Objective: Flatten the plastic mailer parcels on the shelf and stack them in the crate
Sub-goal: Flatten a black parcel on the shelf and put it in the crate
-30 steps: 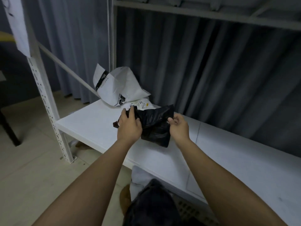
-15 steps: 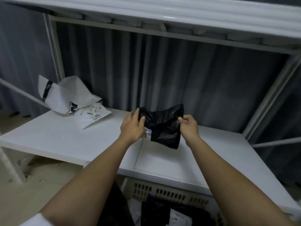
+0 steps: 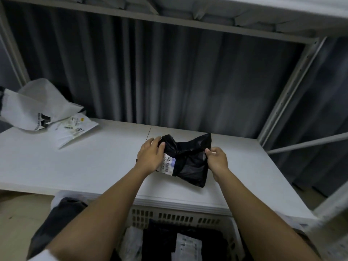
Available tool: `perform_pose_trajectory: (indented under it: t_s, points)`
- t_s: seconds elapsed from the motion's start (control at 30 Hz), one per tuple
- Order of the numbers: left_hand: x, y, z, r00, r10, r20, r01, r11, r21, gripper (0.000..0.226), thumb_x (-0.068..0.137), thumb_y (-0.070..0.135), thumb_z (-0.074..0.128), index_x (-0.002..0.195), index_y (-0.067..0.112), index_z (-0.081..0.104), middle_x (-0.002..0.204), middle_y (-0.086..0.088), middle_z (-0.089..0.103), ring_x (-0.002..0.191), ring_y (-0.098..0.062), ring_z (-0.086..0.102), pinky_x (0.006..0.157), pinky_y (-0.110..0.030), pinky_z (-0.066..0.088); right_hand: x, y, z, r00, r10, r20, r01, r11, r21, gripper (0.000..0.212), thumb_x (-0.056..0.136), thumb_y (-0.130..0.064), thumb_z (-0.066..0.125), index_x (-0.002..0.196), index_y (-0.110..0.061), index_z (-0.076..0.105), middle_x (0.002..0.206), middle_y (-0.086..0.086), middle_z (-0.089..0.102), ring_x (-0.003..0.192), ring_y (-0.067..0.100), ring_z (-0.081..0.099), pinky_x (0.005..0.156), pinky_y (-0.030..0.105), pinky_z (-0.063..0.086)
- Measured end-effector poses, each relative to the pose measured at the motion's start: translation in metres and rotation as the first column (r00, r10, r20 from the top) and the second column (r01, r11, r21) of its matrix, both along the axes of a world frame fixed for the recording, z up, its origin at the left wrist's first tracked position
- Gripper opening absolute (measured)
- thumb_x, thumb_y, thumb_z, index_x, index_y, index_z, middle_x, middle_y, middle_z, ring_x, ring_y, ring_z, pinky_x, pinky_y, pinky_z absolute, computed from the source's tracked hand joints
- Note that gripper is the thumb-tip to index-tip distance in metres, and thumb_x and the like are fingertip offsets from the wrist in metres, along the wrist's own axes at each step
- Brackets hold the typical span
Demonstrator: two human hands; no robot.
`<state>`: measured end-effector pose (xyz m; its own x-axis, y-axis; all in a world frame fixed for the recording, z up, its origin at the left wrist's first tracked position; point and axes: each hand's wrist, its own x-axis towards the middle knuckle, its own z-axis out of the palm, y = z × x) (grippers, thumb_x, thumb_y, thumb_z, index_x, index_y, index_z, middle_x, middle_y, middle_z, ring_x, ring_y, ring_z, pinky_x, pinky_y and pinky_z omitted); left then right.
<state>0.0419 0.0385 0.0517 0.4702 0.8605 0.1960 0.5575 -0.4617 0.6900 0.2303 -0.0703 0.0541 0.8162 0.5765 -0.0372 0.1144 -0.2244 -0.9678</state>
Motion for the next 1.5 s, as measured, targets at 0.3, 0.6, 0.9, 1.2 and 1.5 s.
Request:
perform_pose_trajectory:
  t_s: [0.3,0.6,0.9,1.2,1.5]
  points:
    - [0.016,-0.001,-0.043,0.975,-0.175,-0.138,0.188,0.978,0.088,0.055,0.101,0.045,0.028,0.152,0.027,0.017,0.159,-0.005,0.014,0.146,-0.022,0.011,0.118,-0.038,0.013,0.022,0.022,-0.07,0.99,-0.05,-0.131,0.027,0.985,-0.171,0.012,0.097,-0.02,0.051,0.088,-0.013,0.053,0.098,0.01,0.059,0.085,0.025,0.054,0.076,0.032,0.044]
    - [0.036,-0.005,-0.083,0.839,-0.328,-0.435,0.407,0.908,0.102,0.09,0.073,0.082,-0.005,0.151,0.037,-0.001,0.161,0.005,-0.001,0.147,-0.016,-0.011,0.117,-0.044,-0.006,0.029,0.024,-0.089,0.997,0.026,0.069,-0.002,0.942,-0.336,0.031,0.099,-0.018,0.046,0.127,-0.006,0.048,0.116,0.017,0.059,0.105,0.031,0.056,0.085,0.034,0.044]
    - [0.058,-0.007,-0.097,0.833,-0.248,-0.495,0.248,0.966,-0.066,0.057,0.101,0.051,0.014,0.15,0.037,-0.01,0.159,0.0,-0.019,0.144,-0.026,-0.023,0.115,-0.05,-0.004,0.002,0.012,-0.105,0.433,0.596,0.676,-0.251,0.8,-0.545,0.068,0.091,-0.051,0.001,0.153,-0.025,0.015,0.16,-0.004,0.002,0.147,0.015,-0.008,0.118,0.039,-0.004]
    - [0.06,0.008,-0.097,0.741,-0.114,-0.661,0.023,0.989,-0.146,0.07,0.093,0.067,0.01,0.15,0.035,-0.015,0.158,-0.01,-0.019,0.146,-0.034,-0.012,0.114,-0.053,0.009,0.005,0.027,-0.116,0.563,0.689,0.456,-0.166,0.634,-0.755,0.06,0.101,-0.051,0.016,0.152,-0.032,-0.009,0.161,0.0,-0.011,0.147,0.021,-0.015,0.116,0.044,-0.009]
    - [0.05,0.018,-0.106,0.622,-0.118,-0.774,-0.1,0.969,-0.228,0.093,0.083,0.078,0.003,0.15,0.017,-0.019,0.157,-0.018,-0.016,0.146,-0.032,-0.014,0.115,-0.053,-0.002,0.007,0.03,-0.125,0.661,0.691,0.292,-0.17,0.518,-0.839,0.069,0.096,-0.063,0.015,0.151,-0.033,-0.015,0.16,0.008,-0.014,0.146,0.03,-0.015,0.117,0.049,-0.007]
